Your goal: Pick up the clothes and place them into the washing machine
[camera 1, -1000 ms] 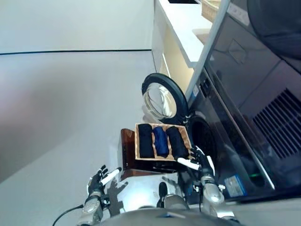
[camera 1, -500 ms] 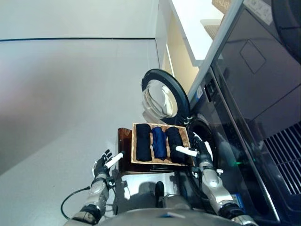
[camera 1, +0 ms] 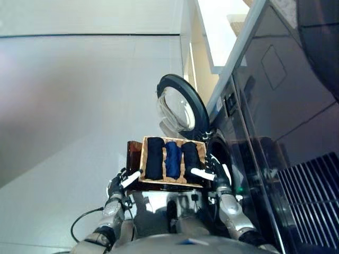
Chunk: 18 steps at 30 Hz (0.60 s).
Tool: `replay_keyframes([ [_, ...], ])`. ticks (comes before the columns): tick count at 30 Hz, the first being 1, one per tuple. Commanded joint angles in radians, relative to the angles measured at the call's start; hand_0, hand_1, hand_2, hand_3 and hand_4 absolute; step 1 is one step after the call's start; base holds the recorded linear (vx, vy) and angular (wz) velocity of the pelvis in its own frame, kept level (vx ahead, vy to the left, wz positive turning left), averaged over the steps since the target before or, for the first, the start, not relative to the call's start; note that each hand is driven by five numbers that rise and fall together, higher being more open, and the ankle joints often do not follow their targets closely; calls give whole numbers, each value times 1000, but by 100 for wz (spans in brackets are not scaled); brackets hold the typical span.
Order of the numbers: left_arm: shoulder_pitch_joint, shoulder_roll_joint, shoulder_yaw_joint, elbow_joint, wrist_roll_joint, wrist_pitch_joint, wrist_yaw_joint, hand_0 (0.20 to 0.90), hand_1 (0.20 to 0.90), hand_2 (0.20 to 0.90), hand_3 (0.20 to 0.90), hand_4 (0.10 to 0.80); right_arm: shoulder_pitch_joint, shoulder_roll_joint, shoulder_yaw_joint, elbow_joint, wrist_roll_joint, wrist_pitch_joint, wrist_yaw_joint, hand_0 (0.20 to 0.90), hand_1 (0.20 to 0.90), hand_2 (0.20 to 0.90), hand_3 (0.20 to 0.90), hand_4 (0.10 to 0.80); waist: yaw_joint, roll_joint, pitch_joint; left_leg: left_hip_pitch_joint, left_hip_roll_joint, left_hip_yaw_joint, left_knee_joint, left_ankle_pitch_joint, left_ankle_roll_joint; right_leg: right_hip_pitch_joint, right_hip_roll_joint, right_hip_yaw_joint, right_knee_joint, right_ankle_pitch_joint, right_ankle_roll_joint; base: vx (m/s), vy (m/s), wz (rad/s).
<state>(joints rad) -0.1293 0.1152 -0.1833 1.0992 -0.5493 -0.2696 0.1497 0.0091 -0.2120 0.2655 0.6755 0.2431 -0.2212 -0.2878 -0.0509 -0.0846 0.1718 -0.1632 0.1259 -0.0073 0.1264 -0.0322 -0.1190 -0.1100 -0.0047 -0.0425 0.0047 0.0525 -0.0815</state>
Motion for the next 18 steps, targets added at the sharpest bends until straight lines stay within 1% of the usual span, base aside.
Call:
replay_keyframes([
  [1,-47,32,-14,-45,7,-74,12,900,900,900,900,800,-57,-77,-51,-50,7,-103,-53,900,900,900,900,800,17,29,13,-46,42,-10,-120,250,19,105,-8,41,39,-25,139,233,124,-46],
  [2,-44,32,-11,-39,5,-74,10,900,900,900,900,800,-57,-77,-53,-41,6,-103,-55,900,900,900,900,800,25,32,15,-49,43,-9,-162,272,8,124,-8,50,34,-34,142,233,125,-31],
  [4,-31,30,-9,-33,9,-74,9,900,900,900,900,800,-57,-77,-56,-31,5,-103,-57,900,900,900,900,800,33,42,6,-74,41,25,-198,291,-7,165,-10,71,12,-49,150,234,133,-21],
  [5,-24,28,-5,-31,10,-72,6,900,900,900,900,800,-55,-73,-58,-26,7,-101,-56,900,900,900,900,800,38,49,1,-76,39,46,-201,302,-10,188,-11,77,2,-56,153,198,143,-18],
  [6,-18,27,-3,-30,11,-72,5,900,900,900,900,800,-54,-72,-60,-24,5,-99,-54,900,900,900,900,800,44,55,-3,-73,38,50,-195,311,-11,206,-13,82,-6,-62,154,196,168,-20],
  [7,-10,26,2,-29,12,-71,2,900,900,900,900,800,-52,-72,-62,-23,4,-97,-48,900,900,900,900,800,48,57,-6,-65,29,63,-177,305,-8,228,-21,89,-12,-72,156,169,180,-48],
  [8,-2,28,7,-33,13,-69,0,900,900,900,900,800,-44,-69,-63,-35,4,-93,-41,900,900,900,900,800,47,55,-9,-61,19,88,-143,280,4,245,-32,95,-12,-83,159,143,216,-55],
  [9,5,32,13,-38,7,-71,-2,900,900,900,900,800,-37,-66,-66,-49,9,-93,-34,900,900,900,900,800,46,48,-13,-85,8,96,-88,239,21,256,-56,102,-8,-96,166,127,243,-56],
  [10,9,36,10,-46,5,-74,1,900,900,900,900,800,-29,-65,-64,-53,9,-92,-37,900,900,900,900,800,57,47,-16,-107,-10,62,-59,234,27,253,-72,108,1,-99,173,117,249,-36],
  [11,9,34,12,-52,-4,-75,-1,900,900,900,900,800,-30,-65,-71,-61,6,-91,-38,900,900,900,900,800,54,48,-23,-106,-20,62,-64,218,38,256,-84,115,10,-103,178,153,256,-36],
  [13,-2,43,3,-54,-3,-77,2,900,900,900,900,800,-45,-59,-71,-47,12,-90,-43,900,900,900,900,800,55,40,-31,-105,-41,77,-40,197,59,244,-113,131,27,-82,198,101,171,-34],
  [14,-2,43,3,-53,-4,-77,2,900,900,900,900,800,-46,-59,-71,-47,12,-91,-42,900,900,900,900,800,56,40,-32,-106,-41,78,-39,196,59,243,-114,132,27,-82,198,22,204,-21],
  [15,-16,66,20,-72,-16,-84,6,900,900,900,900,800,-82,-51,-65,-44,17,-86,-41,900,900,900,900,800,65,32,-36,-113,-50,100,-28,168,79,208,-136,156,55,-79,212,12,218,-13],
  [16,-18,76,23,-87,-17,-88,9,900,900,900,900,800,-96,-52,-58,-46,1,-80,-45,900,900,900,900,800,68,32,-35,-112,-54,107,-26,159,87,190,-144,160,77,-76,218,29,288,-24],
  [18,-27,89,28,-96,-20,-91,19,900,900,900,900,800,-136,-48,-49,-28,-15,-73,-63,900,900,900,900,800,76,32,-21,-115,-70,116,-10,140,104,142,-157,162,145,-39,230,17,176,-40],
])
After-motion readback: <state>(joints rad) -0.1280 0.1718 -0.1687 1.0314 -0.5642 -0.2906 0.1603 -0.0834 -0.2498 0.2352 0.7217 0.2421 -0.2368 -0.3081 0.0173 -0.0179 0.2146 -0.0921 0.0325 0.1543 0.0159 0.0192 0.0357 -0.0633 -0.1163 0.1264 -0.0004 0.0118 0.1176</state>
